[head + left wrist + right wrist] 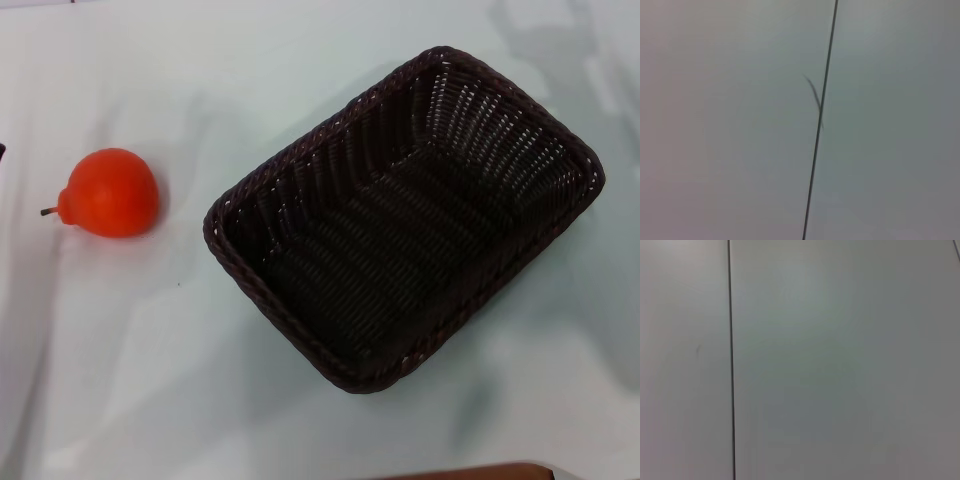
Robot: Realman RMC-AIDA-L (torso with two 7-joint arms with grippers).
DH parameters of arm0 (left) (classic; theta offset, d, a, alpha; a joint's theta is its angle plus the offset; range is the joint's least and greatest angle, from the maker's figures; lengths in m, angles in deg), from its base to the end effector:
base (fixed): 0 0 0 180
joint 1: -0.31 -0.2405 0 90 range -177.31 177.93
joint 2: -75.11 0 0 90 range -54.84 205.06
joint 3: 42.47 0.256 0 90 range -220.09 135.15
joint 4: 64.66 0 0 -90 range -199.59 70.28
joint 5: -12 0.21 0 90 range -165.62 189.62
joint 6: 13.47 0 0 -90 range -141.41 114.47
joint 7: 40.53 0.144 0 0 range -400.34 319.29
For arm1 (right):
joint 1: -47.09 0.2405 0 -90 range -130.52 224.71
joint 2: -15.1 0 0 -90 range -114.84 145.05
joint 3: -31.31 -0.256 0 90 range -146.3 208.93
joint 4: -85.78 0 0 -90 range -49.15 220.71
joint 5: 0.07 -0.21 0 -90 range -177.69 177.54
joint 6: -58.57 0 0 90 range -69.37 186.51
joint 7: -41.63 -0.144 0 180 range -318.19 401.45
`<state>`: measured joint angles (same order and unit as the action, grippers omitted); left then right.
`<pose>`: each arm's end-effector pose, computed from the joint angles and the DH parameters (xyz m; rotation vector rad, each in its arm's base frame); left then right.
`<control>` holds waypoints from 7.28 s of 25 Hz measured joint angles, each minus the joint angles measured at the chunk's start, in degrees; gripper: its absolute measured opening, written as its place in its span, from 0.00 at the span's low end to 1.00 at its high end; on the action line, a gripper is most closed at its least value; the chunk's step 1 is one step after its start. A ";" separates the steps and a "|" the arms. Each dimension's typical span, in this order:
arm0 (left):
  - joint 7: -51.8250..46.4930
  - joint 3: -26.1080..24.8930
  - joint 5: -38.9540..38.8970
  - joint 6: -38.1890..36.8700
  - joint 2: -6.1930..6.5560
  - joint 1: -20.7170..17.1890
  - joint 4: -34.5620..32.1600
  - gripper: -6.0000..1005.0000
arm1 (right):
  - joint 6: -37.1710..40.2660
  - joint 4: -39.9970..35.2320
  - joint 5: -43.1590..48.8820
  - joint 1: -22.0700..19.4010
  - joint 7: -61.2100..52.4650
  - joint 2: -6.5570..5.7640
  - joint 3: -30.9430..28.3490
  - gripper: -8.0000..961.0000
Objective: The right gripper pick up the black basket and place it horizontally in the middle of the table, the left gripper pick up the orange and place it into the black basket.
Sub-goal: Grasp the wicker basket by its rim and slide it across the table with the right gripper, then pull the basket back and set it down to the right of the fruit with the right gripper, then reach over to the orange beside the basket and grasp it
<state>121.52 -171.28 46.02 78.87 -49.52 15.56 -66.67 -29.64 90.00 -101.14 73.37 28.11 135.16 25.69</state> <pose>-0.3364 0.2345 -0.0171 -1.4702 -0.5452 -0.9315 0.3160 0.3115 0.0262 -0.4539 -1.4950 -1.6550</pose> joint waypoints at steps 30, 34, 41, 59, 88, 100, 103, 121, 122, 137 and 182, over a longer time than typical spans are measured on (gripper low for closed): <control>-3.20 -0.96 -0.45 -0.02 0.43 -0.24 0.83 0.88 | 2.70 -21.35 12.47 0.35 -40.30 -0.80 9.82 0.98; -3.54 -1.99 -0.45 -0.82 0.43 -0.52 1.27 0.88 | 3.59 -38.57 21.19 0.76 -67.17 -1.08 18.16 0.98; -3.62 -2.81 -0.45 -1.01 0.48 -0.85 1.44 0.88 | -4.19 -69.04 37.74 2.33 -106.87 -2.28 30.80 0.98; -4.23 -3.38 -0.44 -1.37 0.35 -1.39 1.38 0.88 | -14.22 -76.67 80.17 19.23 -126.93 -2.58 43.70 0.98; -4.35 -3.46 -0.39 -4.29 0.53 -0.95 2.05 0.88 | 0.03 -59.98 78.71 18.90 -127.53 -0.79 47.55 0.27; -4.38 -3.41 -0.40 -5.28 0.62 -2.17 5.67 0.87 | -5.76 -71.74 70.07 10.32 -140.37 0.04 48.19 0.18; -4.38 -3.07 -0.23 -6.18 0.64 -2.18 6.56 0.87 | -5.73 -74.48 64.70 5.50 -144.11 0.19 49.24 0.18; -4.38 -0.17 0.09 -10.45 0.97 -1.92 8.79 0.86 | 0.49 -74.25 56.76 -4.88 -150.19 0.36 53.08 0.18; -4.38 -0.03 0.08 -10.47 0.97 -1.97 8.79 0.86 | 0.79 -74.16 56.77 -4.92 -150.32 0.36 53.15 0.18; -4.63 2.13 0.08 -10.96 1.53 -1.86 8.82 0.85 | 1.34 -69.41 54.66 -4.58 -150.09 -0.36 51.37 0.36; -43.07 18.33 42.93 -29.61 9.43 0.03 31.21 0.60 | -8.37 -65.24 22.74 -7.49 -125.34 -0.93 29.82 0.97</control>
<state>78.45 -152.95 88.95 49.25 -40.09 15.59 -35.47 -38.01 24.76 -78.41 65.88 -97.23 134.23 55.51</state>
